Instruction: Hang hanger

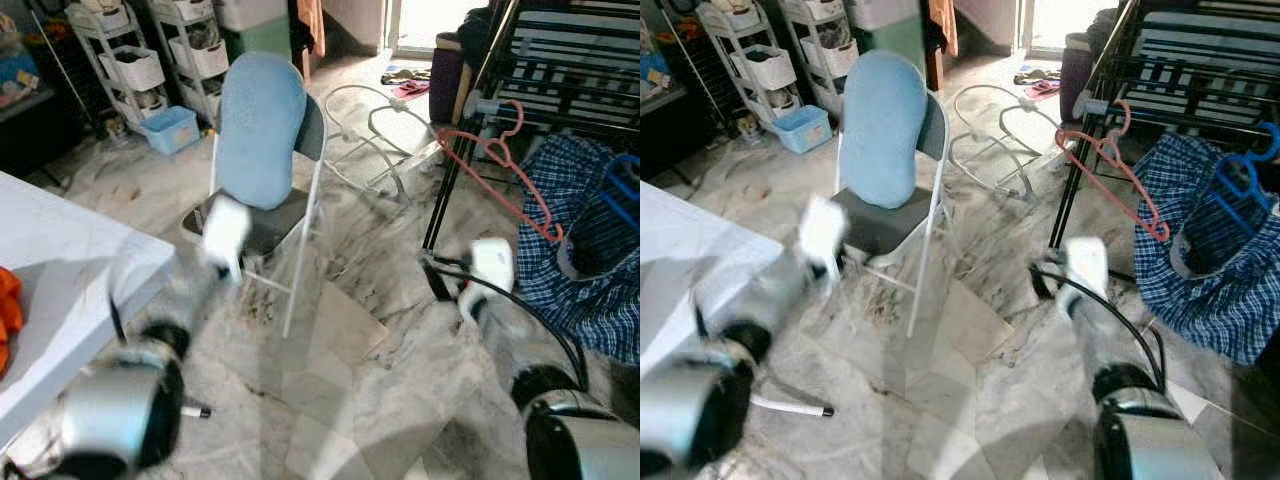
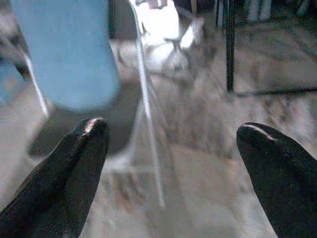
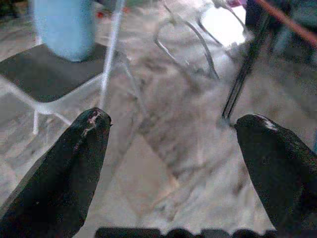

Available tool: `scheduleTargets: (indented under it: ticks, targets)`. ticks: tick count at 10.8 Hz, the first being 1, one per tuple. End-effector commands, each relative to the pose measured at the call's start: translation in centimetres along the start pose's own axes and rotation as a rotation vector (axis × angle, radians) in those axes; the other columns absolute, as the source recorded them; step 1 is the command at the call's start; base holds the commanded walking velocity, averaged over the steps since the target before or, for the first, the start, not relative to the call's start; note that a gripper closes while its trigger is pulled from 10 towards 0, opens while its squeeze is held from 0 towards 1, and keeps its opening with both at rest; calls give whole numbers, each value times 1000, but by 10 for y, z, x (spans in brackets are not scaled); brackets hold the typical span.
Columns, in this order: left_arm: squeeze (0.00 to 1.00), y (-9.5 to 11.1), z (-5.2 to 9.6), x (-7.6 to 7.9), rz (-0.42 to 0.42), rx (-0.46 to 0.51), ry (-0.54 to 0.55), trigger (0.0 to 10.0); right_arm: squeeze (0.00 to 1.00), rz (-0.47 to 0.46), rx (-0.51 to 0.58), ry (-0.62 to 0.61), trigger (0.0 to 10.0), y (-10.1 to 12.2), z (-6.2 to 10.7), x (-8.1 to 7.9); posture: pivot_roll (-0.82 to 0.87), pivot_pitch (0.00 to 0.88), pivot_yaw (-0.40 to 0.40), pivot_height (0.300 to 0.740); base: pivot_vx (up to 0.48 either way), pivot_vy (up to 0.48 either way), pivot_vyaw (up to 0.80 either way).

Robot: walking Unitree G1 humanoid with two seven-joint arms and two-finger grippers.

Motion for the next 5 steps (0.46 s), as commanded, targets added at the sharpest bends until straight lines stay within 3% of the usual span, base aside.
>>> scheduleTargets:
  ticks: [1, 2, 3, 5]
  targets:
    - [0, 12, 4, -18, -13, 57, 34, 10000, 0, 75, 58, 33, 10000, 18, -2, -5, -102, 0, 63, 740, 0, 0, 0]
    - [0, 13, 10, -29, 61, 104, 91, 10000, 0, 61, 91, 66, 10000, 24, 1, -6, -113, 0, 81, 740, 0, 0, 0]
    - [0, -13, 20, -24, 178, 102, 140, 10000, 0, 101, 149, 56, 10000, 26, 13, -1, -101, 0, 91, 740, 0, 0, 0]
    - [0, -61, 57, 0, 240, 108, 180, 10000, 0, 115, 204, 51, 10000, 12, 47, -4, -81, 0, 81, 740, 0, 0, 0]
Point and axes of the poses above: a point about 5 cm out from each wrist's last joint towards the gripper, its own z axis pointing back from the gripper into the wrist, its own y axis along the axis of the wrist's last joint, x = y × z, the point moved 4 cm from there along -z, pointing out of the wrist towards the gripper, and after that the axes turned 7 degrees about -z, right-handed, at the moved point
